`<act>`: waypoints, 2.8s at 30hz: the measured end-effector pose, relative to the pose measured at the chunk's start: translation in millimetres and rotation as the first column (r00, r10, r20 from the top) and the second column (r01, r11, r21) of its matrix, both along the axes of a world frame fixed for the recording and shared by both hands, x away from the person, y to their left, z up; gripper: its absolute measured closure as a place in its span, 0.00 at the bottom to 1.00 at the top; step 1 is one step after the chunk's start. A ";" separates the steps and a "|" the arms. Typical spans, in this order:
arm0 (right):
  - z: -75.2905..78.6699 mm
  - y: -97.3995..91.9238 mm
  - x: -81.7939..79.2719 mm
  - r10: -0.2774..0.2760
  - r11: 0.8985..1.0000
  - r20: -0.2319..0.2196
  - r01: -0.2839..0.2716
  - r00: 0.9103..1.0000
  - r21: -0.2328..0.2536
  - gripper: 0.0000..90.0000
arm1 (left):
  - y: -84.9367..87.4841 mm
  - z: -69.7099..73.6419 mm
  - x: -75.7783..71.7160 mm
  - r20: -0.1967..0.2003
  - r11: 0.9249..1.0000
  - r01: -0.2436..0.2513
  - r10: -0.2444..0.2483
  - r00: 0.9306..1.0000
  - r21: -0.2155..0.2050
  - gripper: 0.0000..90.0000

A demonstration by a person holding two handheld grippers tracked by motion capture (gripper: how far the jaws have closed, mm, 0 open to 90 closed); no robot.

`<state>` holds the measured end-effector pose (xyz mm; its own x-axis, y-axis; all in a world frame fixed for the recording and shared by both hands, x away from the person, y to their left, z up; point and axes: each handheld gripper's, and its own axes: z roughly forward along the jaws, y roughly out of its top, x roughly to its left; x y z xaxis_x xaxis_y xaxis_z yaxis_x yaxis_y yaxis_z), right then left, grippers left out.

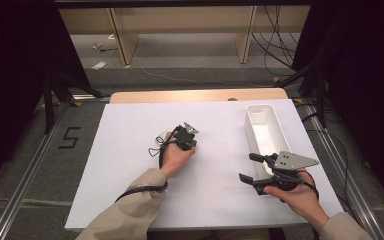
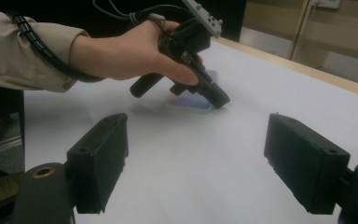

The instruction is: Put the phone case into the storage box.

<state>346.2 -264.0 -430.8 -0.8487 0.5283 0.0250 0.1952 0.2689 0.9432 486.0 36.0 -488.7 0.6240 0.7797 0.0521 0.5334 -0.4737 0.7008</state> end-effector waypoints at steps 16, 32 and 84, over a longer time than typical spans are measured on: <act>0.6 -1.4 -0.2 -0.006 1.000 0.001 0.006 1.000 0.001 0.25 | 24.3 4.9 -20.0 -0.075 1.000 0.020 -0.019 0.997 0.010 1.00; 1.2 -2.9 0.1 -0.018 1.000 0.005 0.018 1.000 0.002 0.25 | 70.5 10.5 -56.1 -0.150 0.998 0.044 -0.036 0.988 0.052 1.00; 1.7 -3.1 -0.2 -0.022 1.000 0.003 0.022 1.000 0.002 0.25 | 133.2 40.9 -74.6 -0.170 0.997 0.015 -0.002 0.986 0.074 0.42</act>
<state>346.0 -267.1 -429.1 -0.8370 0.5467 0.0234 0.1979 0.2626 0.9444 411.4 169.1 -447.8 0.6352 0.7724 0.0027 0.6371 -0.5259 0.5635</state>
